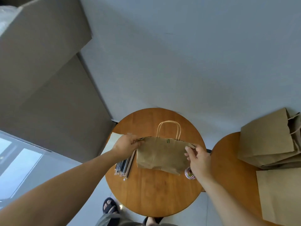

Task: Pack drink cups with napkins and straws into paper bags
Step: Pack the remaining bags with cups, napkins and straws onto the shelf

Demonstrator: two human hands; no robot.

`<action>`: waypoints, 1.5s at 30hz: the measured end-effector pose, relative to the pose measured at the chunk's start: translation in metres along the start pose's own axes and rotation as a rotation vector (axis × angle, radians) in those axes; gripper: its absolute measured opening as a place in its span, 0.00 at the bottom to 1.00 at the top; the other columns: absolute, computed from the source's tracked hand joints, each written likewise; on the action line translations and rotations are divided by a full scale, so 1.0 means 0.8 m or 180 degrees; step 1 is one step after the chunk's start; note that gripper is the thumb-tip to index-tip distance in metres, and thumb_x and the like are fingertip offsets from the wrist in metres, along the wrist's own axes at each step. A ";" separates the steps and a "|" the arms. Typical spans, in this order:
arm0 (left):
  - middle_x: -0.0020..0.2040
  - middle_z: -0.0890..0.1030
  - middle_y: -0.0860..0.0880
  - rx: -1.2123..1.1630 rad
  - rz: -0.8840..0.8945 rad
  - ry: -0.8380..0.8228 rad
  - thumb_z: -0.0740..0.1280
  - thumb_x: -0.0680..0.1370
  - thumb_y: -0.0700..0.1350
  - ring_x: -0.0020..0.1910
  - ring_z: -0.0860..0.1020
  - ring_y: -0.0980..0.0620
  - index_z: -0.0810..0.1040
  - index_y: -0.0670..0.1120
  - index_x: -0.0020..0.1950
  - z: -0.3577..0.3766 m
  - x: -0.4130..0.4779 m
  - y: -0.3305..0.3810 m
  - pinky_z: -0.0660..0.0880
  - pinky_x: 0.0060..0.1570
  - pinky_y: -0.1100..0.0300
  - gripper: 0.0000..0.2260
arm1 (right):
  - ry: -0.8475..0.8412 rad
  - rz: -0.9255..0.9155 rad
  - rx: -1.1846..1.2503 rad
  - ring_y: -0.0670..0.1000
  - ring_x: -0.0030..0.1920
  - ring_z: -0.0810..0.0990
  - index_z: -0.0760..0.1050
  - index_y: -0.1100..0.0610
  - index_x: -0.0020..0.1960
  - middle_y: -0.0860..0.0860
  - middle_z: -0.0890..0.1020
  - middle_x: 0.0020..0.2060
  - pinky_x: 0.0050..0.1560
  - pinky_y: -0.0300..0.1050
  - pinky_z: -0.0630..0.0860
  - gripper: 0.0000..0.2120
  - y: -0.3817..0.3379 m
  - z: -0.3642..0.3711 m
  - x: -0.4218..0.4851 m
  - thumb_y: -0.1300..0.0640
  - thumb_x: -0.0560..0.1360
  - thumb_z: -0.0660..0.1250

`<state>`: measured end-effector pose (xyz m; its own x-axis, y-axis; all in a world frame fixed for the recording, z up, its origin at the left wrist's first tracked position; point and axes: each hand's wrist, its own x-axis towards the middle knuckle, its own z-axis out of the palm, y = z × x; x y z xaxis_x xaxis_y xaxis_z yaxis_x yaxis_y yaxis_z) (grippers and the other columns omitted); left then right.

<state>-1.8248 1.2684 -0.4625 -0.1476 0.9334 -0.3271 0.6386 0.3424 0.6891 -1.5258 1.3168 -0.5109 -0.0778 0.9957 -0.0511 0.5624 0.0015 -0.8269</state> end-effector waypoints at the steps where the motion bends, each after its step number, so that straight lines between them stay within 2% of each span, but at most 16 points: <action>1: 0.38 0.83 0.60 -0.0163 0.0032 0.0055 0.65 0.81 0.47 0.38 0.79 0.61 0.84 0.53 0.47 -0.010 -0.006 0.005 0.75 0.39 0.66 0.08 | 0.0094 -0.0089 0.0017 0.38 0.39 0.83 0.74 0.32 0.47 0.34 0.82 0.38 0.40 0.43 0.81 0.09 -0.011 -0.001 0.001 0.32 0.76 0.58; 3: 0.34 0.81 0.63 -0.0420 0.0089 0.0222 0.66 0.81 0.47 0.34 0.77 0.65 0.81 0.58 0.44 -0.034 -0.021 0.016 0.71 0.33 0.72 0.09 | 0.0257 -0.0263 0.0004 0.38 0.40 0.82 0.73 0.30 0.49 0.33 0.82 0.39 0.38 0.41 0.80 0.09 -0.039 -0.002 0.005 0.31 0.77 0.56; 7: 0.36 0.82 0.63 -0.0882 0.0333 0.0601 0.67 0.81 0.47 0.34 0.77 0.65 0.81 0.60 0.45 -0.088 -0.056 0.030 0.71 0.34 0.73 0.09 | 0.0556 -0.0445 0.0221 0.38 0.40 0.81 0.72 0.31 0.48 0.33 0.81 0.40 0.35 0.37 0.76 0.12 -0.110 0.008 0.008 0.29 0.76 0.54; 12: 0.40 0.85 0.51 -0.1225 0.0460 0.1187 0.67 0.81 0.46 0.35 0.81 0.56 0.83 0.52 0.48 -0.159 -0.119 0.020 0.74 0.32 0.71 0.06 | 0.0758 -0.0579 0.0787 0.40 0.34 0.80 0.76 0.45 0.48 0.42 0.81 0.33 0.36 0.36 0.72 0.04 -0.225 0.044 -0.007 0.46 0.80 0.64; 16: 0.40 0.83 0.48 -0.1027 0.0622 0.1796 0.67 0.80 0.49 0.35 0.76 0.59 0.82 0.49 0.45 -0.229 -0.181 0.002 0.71 0.34 0.69 0.08 | 0.0741 -0.0899 0.1106 0.41 0.29 0.78 0.77 0.53 0.50 0.47 0.80 0.34 0.36 0.33 0.73 0.04 -0.330 0.067 -0.031 0.52 0.80 0.66; 19: 0.32 0.77 0.47 -0.0833 0.0782 0.2366 0.67 0.80 0.48 0.31 0.71 0.58 0.77 0.46 0.37 -0.283 -0.237 -0.005 0.67 0.32 0.68 0.12 | 0.0632 -0.1226 0.1283 0.41 0.29 0.77 0.78 0.50 0.50 0.46 0.80 0.33 0.35 0.33 0.75 0.02 -0.405 0.086 -0.058 0.52 0.80 0.67; 22: 0.35 0.79 0.44 -0.0888 0.0882 0.2765 0.67 0.80 0.48 0.34 0.74 0.52 0.79 0.42 0.40 -0.336 -0.290 -0.013 0.69 0.32 0.66 0.13 | 0.0474 -0.1458 0.1572 0.43 0.28 0.76 0.78 0.46 0.47 0.44 0.80 0.30 0.33 0.35 0.76 0.03 -0.473 0.107 -0.087 0.53 0.79 0.68; 25: 0.33 0.79 0.50 -0.0865 0.0916 0.3102 0.66 0.81 0.50 0.30 0.73 0.58 0.78 0.46 0.39 -0.381 -0.340 -0.024 0.69 0.30 0.66 0.13 | 0.0235 -0.1643 0.1783 0.44 0.28 0.74 0.78 0.45 0.44 0.42 0.78 0.28 0.31 0.40 0.75 0.05 -0.530 0.130 -0.116 0.53 0.78 0.69; 27: 0.29 0.76 0.57 -0.0806 0.0952 0.3390 0.66 0.81 0.49 0.30 0.72 0.62 0.74 0.51 0.35 -0.408 -0.370 -0.031 0.67 0.31 0.71 0.14 | 0.0090 -0.1763 0.1861 0.45 0.30 0.74 0.79 0.46 0.43 0.41 0.78 0.28 0.36 0.46 0.75 0.05 -0.567 0.146 -0.132 0.52 0.78 0.70; 30: 0.29 0.74 0.57 -0.0938 0.0955 0.3741 0.66 0.81 0.50 0.29 0.70 0.63 0.75 0.51 0.35 -0.443 -0.406 -0.042 0.67 0.31 0.73 0.14 | -0.0078 -0.1891 0.2040 0.47 0.35 0.76 0.80 0.45 0.42 0.42 0.81 0.32 0.44 0.53 0.77 0.05 -0.620 0.169 -0.151 0.53 0.77 0.71; 33: 0.29 0.75 0.56 -0.1000 0.0976 0.4022 0.66 0.80 0.51 0.29 0.71 0.62 0.76 0.50 0.36 -0.481 -0.430 -0.050 0.67 0.28 0.73 0.13 | -0.0265 -0.2022 0.2181 0.43 0.33 0.75 0.82 0.41 0.41 0.40 0.81 0.32 0.42 0.49 0.77 0.08 -0.670 0.187 -0.164 0.53 0.76 0.72; 37: 0.32 0.76 0.49 -0.0865 0.0966 0.4435 0.66 0.80 0.53 0.30 0.70 0.59 0.79 0.46 0.39 -0.539 -0.446 -0.053 0.68 0.30 0.65 0.14 | -0.0514 -0.2238 0.2234 0.41 0.30 0.73 0.81 0.45 0.41 0.37 0.78 0.28 0.40 0.47 0.72 0.07 -0.737 0.207 -0.161 0.54 0.76 0.71; 40: 0.37 0.80 0.43 -0.0960 0.0972 0.4626 0.67 0.79 0.54 0.36 0.77 0.44 0.80 0.45 0.41 -0.578 -0.448 -0.054 0.77 0.39 0.49 0.14 | -0.0747 -0.2332 0.2342 0.38 0.28 0.73 0.80 0.48 0.41 0.37 0.78 0.26 0.37 0.39 0.72 0.06 -0.787 0.225 -0.149 0.57 0.76 0.71; 41: 0.37 0.80 0.43 -0.0951 0.0992 0.4703 0.67 0.78 0.55 0.36 0.77 0.43 0.80 0.45 0.42 -0.592 -0.449 -0.055 0.77 0.39 0.45 0.14 | -0.0844 -0.2350 0.2390 0.38 0.27 0.73 0.80 0.49 0.41 0.37 0.78 0.26 0.34 0.35 0.72 0.07 -0.804 0.231 -0.144 0.58 0.76 0.71; 43: 0.32 0.77 0.49 -0.0790 0.0998 0.4885 0.66 0.76 0.58 0.32 0.73 0.53 0.79 0.47 0.41 -0.617 -0.450 -0.055 0.73 0.34 0.50 0.15 | -0.1006 -0.2430 0.2363 0.37 0.26 0.74 0.80 0.48 0.41 0.37 0.78 0.26 0.32 0.33 0.72 0.07 -0.835 0.242 -0.131 0.57 0.76 0.71; 45: 0.32 0.75 0.50 -0.0650 0.0950 0.5047 0.65 0.75 0.59 0.30 0.70 0.55 0.78 0.45 0.40 -0.639 -0.447 -0.057 0.69 0.32 0.52 0.17 | -0.1131 -0.2549 0.2278 0.37 0.27 0.75 0.79 0.46 0.41 0.36 0.79 0.27 0.32 0.35 0.73 0.07 -0.863 0.255 -0.117 0.56 0.77 0.71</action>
<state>-2.1868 0.9735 -0.0464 -0.7134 0.0890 0.6951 0.6993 0.0261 0.7144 -2.0745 1.2035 -0.0497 -0.4976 0.6490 0.5755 -0.3463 0.4597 -0.8178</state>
